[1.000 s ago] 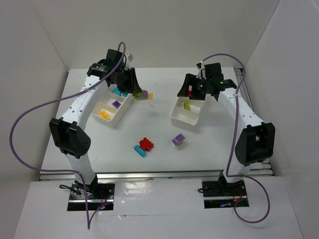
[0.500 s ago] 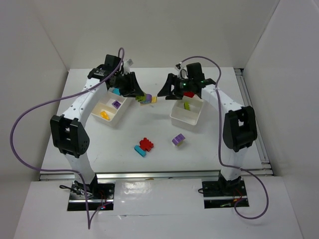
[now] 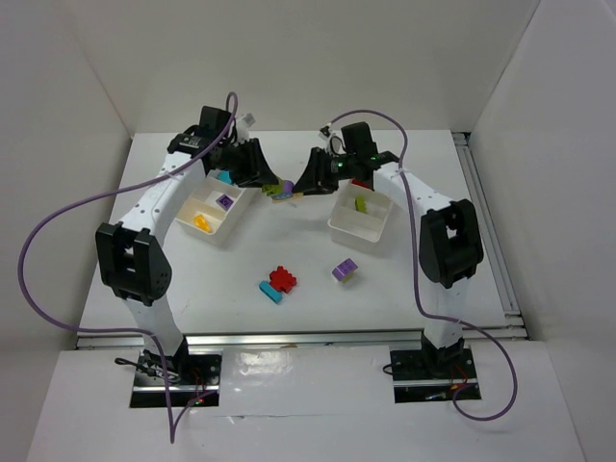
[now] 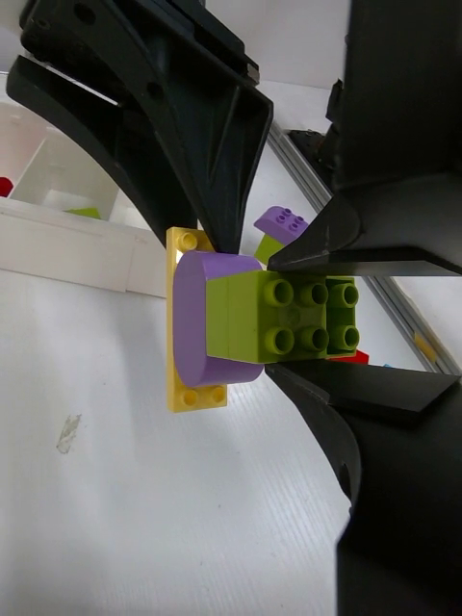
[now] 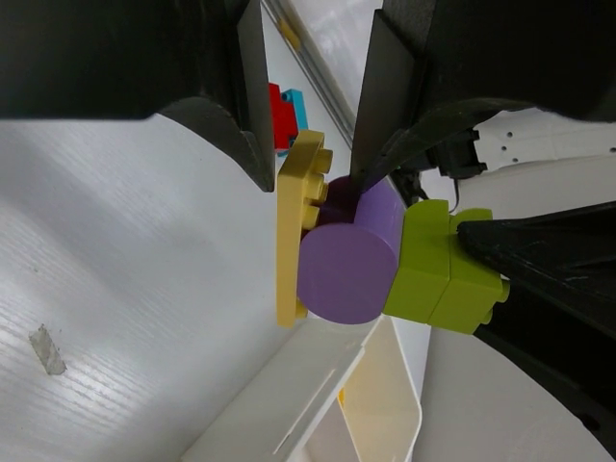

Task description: Sort the legos into containers by color

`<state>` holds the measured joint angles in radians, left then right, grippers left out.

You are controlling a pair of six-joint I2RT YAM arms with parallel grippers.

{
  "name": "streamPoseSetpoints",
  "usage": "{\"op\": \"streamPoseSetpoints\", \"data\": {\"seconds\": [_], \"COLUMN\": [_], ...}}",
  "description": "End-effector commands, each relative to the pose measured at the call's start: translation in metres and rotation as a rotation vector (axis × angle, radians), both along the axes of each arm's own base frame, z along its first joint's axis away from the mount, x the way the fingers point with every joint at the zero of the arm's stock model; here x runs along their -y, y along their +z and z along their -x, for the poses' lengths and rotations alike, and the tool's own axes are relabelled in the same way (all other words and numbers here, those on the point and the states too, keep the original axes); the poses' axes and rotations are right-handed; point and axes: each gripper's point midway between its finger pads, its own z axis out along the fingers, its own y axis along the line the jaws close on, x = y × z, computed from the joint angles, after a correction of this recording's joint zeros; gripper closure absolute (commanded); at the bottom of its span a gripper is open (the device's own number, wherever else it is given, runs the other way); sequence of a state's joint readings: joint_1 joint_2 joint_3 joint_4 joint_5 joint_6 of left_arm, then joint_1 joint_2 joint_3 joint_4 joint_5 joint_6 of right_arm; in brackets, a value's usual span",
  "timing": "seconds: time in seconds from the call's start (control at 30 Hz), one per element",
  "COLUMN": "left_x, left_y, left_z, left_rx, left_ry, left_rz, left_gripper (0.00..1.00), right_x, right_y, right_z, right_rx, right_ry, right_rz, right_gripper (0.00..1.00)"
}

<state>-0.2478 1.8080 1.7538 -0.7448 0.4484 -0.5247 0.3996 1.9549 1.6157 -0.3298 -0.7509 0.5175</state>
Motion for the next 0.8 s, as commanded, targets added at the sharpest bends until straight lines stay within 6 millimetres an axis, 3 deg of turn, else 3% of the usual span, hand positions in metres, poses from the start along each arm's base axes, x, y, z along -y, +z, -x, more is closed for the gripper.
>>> {"op": "streamPoseSetpoints", "data": {"seconds": [0.0, 0.33, 0.5, 0.57, 0.63, 0.77], "left_x": [0.001, -0.013, -0.027, -0.046, -0.065, -0.098], "left_y": [0.033, 0.037, 0.037, 0.042, 0.046, 0.075], "left_z": [0.001, -0.005, -0.005, -0.009, -0.010, -0.008], "left_rx": [0.093, 0.097, 0.095, 0.112, 0.113, 0.169], "left_ry": [-0.012, 0.026, 0.054, 0.099, 0.147, 0.224], "left_rz": [0.050, 0.062, 0.068, 0.046, 0.037, 0.040], "left_gripper": [1.00, 1.00, 1.00, 1.00, 1.00, 1.00], "right_x": [-0.010, 0.002, 0.013, 0.012, 0.007, -0.029], "right_y": [0.008, -0.009, -0.015, -0.007, -0.003, 0.006], "right_z": [0.001, -0.002, -0.003, -0.007, -0.005, 0.006], "right_rx": [0.032, 0.015, 0.008, 0.036, 0.055, 0.111], "right_ry": [0.027, -0.045, -0.071, -0.074, -0.056, 0.045], "right_rz": [-0.016, 0.064, 0.112, 0.113, 0.113, 0.069], "right_gripper": [0.56, 0.91, 0.91, 0.91, 0.91, 0.91]}}
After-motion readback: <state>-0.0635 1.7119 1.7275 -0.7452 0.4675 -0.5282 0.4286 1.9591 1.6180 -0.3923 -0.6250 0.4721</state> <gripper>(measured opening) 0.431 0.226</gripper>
